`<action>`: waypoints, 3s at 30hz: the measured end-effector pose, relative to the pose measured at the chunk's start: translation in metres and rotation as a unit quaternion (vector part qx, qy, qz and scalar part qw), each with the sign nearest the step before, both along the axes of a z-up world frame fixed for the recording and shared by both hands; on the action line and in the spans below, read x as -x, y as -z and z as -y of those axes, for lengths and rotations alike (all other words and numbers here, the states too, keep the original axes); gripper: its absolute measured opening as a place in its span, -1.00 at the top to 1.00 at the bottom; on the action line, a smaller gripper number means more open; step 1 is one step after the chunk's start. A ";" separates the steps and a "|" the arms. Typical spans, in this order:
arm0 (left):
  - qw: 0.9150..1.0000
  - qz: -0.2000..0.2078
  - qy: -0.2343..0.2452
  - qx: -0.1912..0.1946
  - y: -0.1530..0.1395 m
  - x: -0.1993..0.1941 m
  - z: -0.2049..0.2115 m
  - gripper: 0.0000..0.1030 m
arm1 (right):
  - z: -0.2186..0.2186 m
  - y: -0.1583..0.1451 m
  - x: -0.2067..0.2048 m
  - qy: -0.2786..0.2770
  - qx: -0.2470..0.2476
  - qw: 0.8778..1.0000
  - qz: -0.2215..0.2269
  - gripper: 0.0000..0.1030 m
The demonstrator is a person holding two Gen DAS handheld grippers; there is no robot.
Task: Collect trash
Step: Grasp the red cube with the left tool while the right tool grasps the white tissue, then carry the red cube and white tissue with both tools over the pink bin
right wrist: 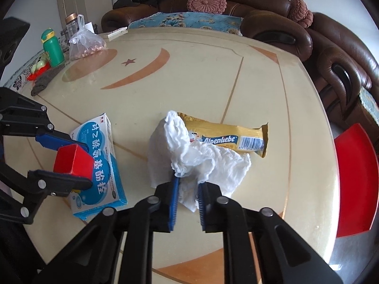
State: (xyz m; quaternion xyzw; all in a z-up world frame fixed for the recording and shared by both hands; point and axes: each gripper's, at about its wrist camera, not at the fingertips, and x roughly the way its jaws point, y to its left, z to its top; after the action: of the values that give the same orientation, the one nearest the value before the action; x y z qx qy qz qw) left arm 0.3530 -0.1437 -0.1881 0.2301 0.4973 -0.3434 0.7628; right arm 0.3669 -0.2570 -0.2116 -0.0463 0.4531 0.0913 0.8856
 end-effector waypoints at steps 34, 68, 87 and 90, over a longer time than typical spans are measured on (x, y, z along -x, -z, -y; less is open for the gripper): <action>0.997 0.054 -0.045 0.028 -0.080 0.062 -0.049 0.33 | -0.025 -0.099 0.084 0.029 0.021 0.998 0.060 0.79; 0.996 0.072 -0.047 0.037 -0.107 0.230 -0.105 0.33 | -0.096 -0.148 0.286 -0.010 0.017 0.997 0.072 0.79; 0.999 -0.001 -0.042 0.015 -0.020 0.257 -0.108 0.33 | -0.115 -0.082 0.307 -0.024 -0.003 1.000 0.001 0.79; 0.999 -0.017 -0.042 0.014 -0.005 0.255 -0.109 0.33 | -0.119 -0.065 0.306 -0.029 -0.007 0.999 -0.017 0.78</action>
State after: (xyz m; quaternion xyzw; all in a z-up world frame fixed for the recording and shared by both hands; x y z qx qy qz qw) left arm 0.0980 -0.0352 -0.1830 0.1922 0.5147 -0.3221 0.7710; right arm 0.0607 -0.1384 -0.1467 -0.0514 0.4663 0.1207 0.8749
